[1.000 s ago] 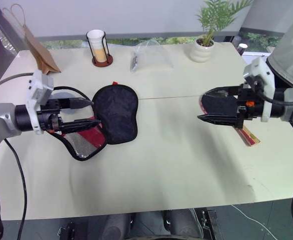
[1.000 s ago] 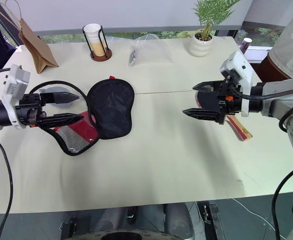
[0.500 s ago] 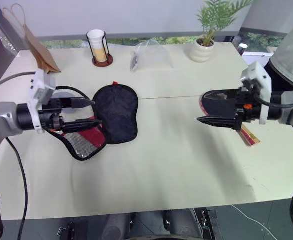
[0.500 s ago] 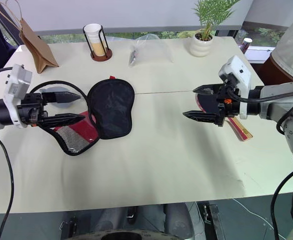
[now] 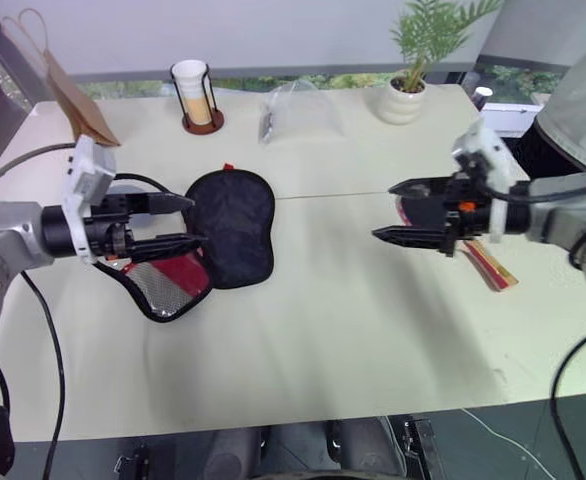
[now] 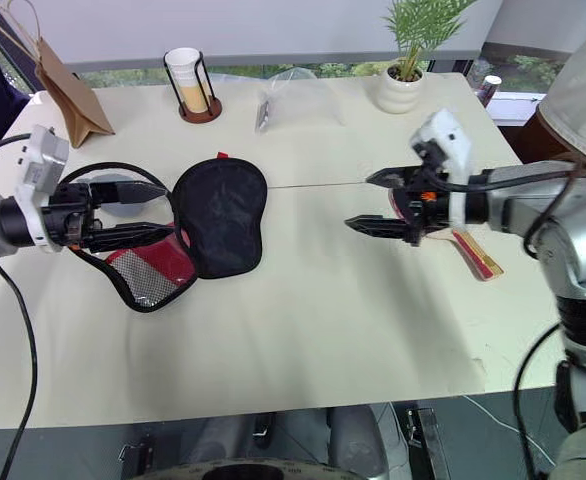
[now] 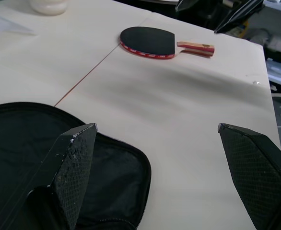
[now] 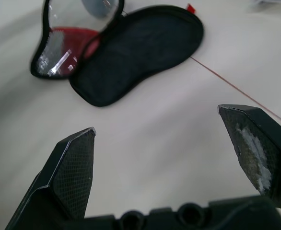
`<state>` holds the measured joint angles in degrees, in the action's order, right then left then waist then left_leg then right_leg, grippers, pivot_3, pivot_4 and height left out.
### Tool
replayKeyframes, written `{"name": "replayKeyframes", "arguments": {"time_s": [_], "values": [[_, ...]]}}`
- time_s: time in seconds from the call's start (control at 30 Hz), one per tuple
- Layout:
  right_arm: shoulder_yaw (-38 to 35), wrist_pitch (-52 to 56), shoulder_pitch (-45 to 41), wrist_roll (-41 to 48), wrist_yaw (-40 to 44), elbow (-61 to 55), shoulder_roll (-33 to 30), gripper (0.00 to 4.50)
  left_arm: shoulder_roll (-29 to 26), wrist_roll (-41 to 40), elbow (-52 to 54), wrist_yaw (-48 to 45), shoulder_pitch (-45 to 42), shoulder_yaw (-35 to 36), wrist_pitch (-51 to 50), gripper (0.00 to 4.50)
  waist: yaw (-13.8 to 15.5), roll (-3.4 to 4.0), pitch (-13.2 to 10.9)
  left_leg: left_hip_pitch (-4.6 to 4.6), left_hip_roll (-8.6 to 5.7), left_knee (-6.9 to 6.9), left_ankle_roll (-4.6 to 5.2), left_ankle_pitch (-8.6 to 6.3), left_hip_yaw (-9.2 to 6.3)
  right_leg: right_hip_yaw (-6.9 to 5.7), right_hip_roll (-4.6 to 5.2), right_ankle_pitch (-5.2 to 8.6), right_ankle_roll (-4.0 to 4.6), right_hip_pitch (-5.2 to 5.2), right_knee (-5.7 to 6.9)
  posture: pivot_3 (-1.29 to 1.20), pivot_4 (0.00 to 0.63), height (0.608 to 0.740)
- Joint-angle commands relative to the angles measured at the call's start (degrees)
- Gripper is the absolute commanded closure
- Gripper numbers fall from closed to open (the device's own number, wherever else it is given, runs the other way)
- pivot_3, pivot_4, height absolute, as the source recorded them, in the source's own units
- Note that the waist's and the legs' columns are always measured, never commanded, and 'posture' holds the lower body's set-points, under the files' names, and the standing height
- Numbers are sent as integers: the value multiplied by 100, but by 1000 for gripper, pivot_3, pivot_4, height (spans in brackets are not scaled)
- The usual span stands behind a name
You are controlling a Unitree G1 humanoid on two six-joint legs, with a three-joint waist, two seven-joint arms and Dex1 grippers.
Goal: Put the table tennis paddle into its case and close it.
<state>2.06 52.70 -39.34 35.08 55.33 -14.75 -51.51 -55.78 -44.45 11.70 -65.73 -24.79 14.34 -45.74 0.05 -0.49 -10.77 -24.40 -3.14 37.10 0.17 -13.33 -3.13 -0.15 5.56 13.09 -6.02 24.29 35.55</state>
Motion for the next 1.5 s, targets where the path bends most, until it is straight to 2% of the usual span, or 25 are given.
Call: {"name": "replayKeyframes", "arguments": {"time_s": [0.03, 0.17, 0.4, 0.6, 1.0, 1.1, 1.33, 1.5], "values": [[459, 293, -338, -135, -373, 114, 581, 32, -64, 82, -84, 34, 10, 128, 138, 307, -32, 0, 0, 0, 0, 1, 0, 0, 0, 0, -1, -1, -2, 1, 6, 0, 150, 740], [1302, 244, -769, -769, -979, 968, 1817, 32, -163, 209, -264, 41, -6, 235, 262, 307, -105, -4, 2, 4, -5, 2, -4, 3, 1, 2, -2, -6, -10, 13, 38, 0, 150, 740], [1653, -163, -1474, -1551, -1631, 2908, 3404, 32, -272, 210, -88, 133, 261, 452, 288, 307, -96, -4, 2, 2, -7, -3, -20, 12, -3, 1, -9, -10, -17, 28, 60, 0, 150, 740], [1740, -574, -1657, -1949, -1637, 3901, 4135, 32, -272, 128, 186, 295, 527, 703, 220, 307, -104, -4, 1, 3, -9, -5, -23, 13, -7, 1, -10, -12, -16, 27, 61, 0, 150, 740], [2179, -870, -1431, -2596, -1421, 4309, 4768, 32, -297, 22, 403, 481, 707, 874, 145, 307, -143, -3, 1, 10, -5, -14, -36, 20, -18, 1, -22, -13, -13, 31, 68, 0, 150, 740], [2248, -922, -1368, -2735, -1385, 4349, 4819, 868, -294, 17, 431, 510, 719, 887, 143, 307, -185, -3, 2, 16, -4, -18, -39, 22, -18, 1, -24, -13, -12, 27, 69, 0, 150, 740], [2286, -962, -1243, -2944, -1276, 4290, 4754, 4457, -285, 26, 469, 563, 732, 891, 172, 307, -264, -3, 2, 22, -4, -25, -43, 24, -23, 2, -27, -13, -10, 25, 69, 0, 150, 740], [2396, -673, -1069, -2934, -855, 3614, 4346, 4490, -277, 41, 445, 579, 693, 841, 215, 307, -241, -3, 2, 26, -4, -30, -44, 25, -23, 3, -27, -12, -10, 23, 69, 0, 150, 740]]}}
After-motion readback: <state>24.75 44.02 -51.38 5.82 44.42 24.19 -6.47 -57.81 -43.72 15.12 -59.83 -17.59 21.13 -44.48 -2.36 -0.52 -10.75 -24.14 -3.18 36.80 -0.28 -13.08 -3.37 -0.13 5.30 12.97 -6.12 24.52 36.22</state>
